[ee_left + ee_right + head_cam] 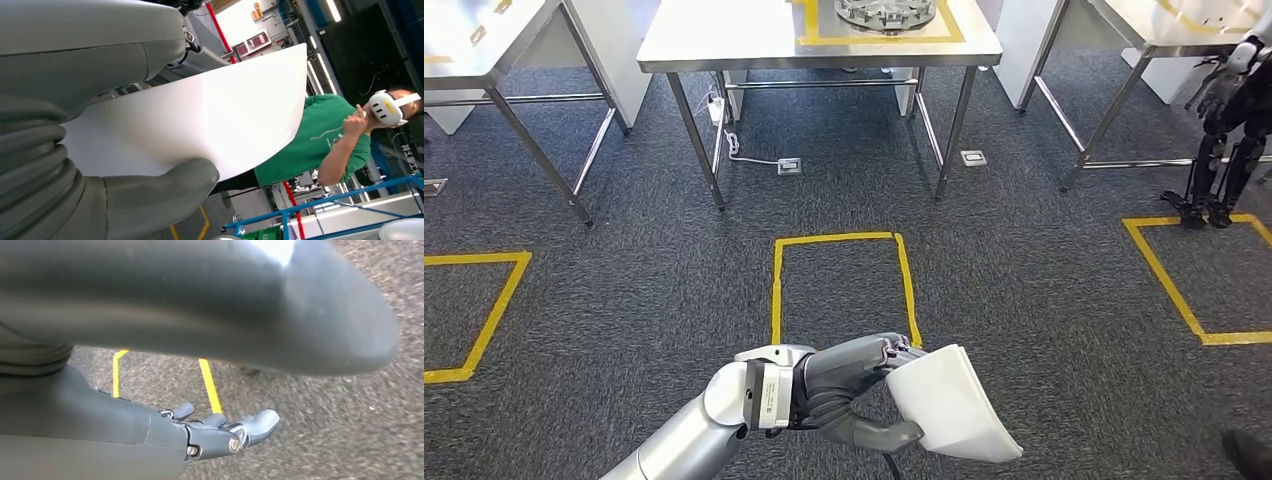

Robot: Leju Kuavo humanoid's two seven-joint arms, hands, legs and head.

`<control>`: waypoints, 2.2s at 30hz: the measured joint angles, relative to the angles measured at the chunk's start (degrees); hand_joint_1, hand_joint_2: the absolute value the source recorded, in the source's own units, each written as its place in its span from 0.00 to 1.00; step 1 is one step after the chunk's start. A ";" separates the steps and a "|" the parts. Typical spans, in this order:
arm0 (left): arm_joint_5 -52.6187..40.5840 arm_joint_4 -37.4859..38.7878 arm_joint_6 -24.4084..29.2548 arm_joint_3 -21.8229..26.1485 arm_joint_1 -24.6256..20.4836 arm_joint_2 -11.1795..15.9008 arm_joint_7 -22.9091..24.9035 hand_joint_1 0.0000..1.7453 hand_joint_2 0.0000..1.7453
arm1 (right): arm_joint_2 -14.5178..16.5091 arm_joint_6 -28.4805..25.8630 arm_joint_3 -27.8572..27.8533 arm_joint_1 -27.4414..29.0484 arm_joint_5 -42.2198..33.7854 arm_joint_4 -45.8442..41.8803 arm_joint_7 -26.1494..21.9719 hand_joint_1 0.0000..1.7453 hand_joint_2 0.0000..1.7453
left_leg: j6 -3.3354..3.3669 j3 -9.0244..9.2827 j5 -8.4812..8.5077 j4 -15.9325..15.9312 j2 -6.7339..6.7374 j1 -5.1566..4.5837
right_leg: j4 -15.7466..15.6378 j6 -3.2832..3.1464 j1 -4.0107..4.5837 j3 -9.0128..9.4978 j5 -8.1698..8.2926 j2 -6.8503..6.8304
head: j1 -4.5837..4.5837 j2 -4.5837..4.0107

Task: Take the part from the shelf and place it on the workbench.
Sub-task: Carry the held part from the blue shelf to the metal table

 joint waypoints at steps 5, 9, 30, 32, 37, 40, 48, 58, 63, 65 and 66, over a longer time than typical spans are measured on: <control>-0.09 -0.03 0.00 -0.11 -0.15 -0.13 0.04 1.00 1.00 | 0.13 0.02 0.00 -0.07 -0.04 -0.02 0.64 0.00 0.00 | -1.67 1.04 -1.43 -0.25 0.02 -0.17 | -4.40 -2.12 0.34 2.26 0.24 0.06 | -0.07 0.00; -0.13 -0.04 0.00 -0.26 -0.29 -0.19 0.06 1.00 1.00 | 0.20 -0.13 0.00 -0.10 -0.32 -0.02 0.75 0.00 0.00 | -2.72 -4.13 -5.83 10.27 -0.04 -0.03 | -4.67 -3.49 0.14 3.71 -0.87 0.05 | -0.49 0.00; -0.80 0.74 0.23 -0.61 -0.54 -0.46 0.34 1.00 1.00 | 0.74 0.33 0.04 0.16 -0.89 -0.02 0.59 0.00 0.00 | 0.24 2.41 -1.17 -0.73 -0.38 0.14 | 1.91 0.06 -0.30 -2.25 -1.82 -0.07 | -0.08 0.00; -0.86 0.85 0.32 -0.63 -0.61 -0.41 0.32 1.00 1.00 | 0.75 0.32 0.09 0.19 -0.89 -0.02 0.65 0.00 0.00 | -0.48 3.48 -2.48 -0.74 -0.34 0.05 | -3.36 -0.40 -0.20 -0.78 1.92 -0.57 | 0.09 0.00; -0.80 0.82 0.67 -0.71 -0.91 -0.35 0.12 1.00 1.00 | 0.77 0.29 0.16 0.21 -0.92 -0.02 0.92 0.00 0.00 | -2.30 3.83 -3.19 2.56 -0.31 0.05 | -4.30 -2.93 -0.12 1.51 1.36 -0.49 | -0.16 0.00; -0.73 0.88 0.83 -0.72 -0.92 -0.16 -0.01 1.00 1.00 | 0.76 0.27 0.24 0.22 -0.89 -0.02 1.92 0.00 0.00 | -2.74 -2.87 -6.48 12.73 -0.30 0.12 | -4.35 -3.65 0.01 2.98 0.13 -0.41 | -0.61 0.00; -0.66 0.87 1.33 -0.93 -0.87 0.44 -0.08 1.00 1.00 | 0.90 0.09 1.15 0.26 -0.46 -0.02 2.81 0.00 0.00 | -0.26 -5.15 2.56 1.49 0.98 -0.89 | -4.29 -2.99 0.73 8.31 -4.33 -0.26 | -1.09 0.00; -0.66 0.84 1.78 -1.22 -0.43 0.54 -0.21 1.00 1.00 | 0.77 0.01 2.09 -0.12 -0.05 -0.02 2.86 0.00 0.00 | 1.19 -1.35 1.42 0.60 -1.85 -0.30 | 10.74 -0.55 0.35 -1.54 -9.72 -0.40 | -0.46 0.00; -0.66 0.90 1.79 -1.25 -0.30 0.59 -0.26 1.00 1.00 | 0.70 0.04 2.12 -0.07 -0.91 -0.01 2.65 0.00 0.00 | -0.02 1.23 -0.92 0.45 -2.29 -0.41 | -3.04 -1.32 0.58 1.13 0.01 -0.45 | -0.28 0.00; -0.65 0.89 1.79 -1.33 -0.28 0.64 -0.46 1.00 1.00 | 0.70 0.07 2.12 -0.06 -0.98 -0.02 2.63 0.00 0.00 | -0.79 1.79 -1.15 0.70 -2.29 -0.51 | -3.73 -2.24 0.66 1.72 -0.44 -0.47 | -0.30 0.00; -0.65 0.86 1.79 -1.38 -0.28 0.65 -0.59 1.00 1.00 | 0.72 0.01 2.12 -0.01 -0.99 -0.02 2.61 0.00 0.00 | -1.12 2.11 -1.26 1.01 -2.17 -0.51 | -4.00 -2.69 0.55 2.38 -0.10 -0.45 | -0.33 0.00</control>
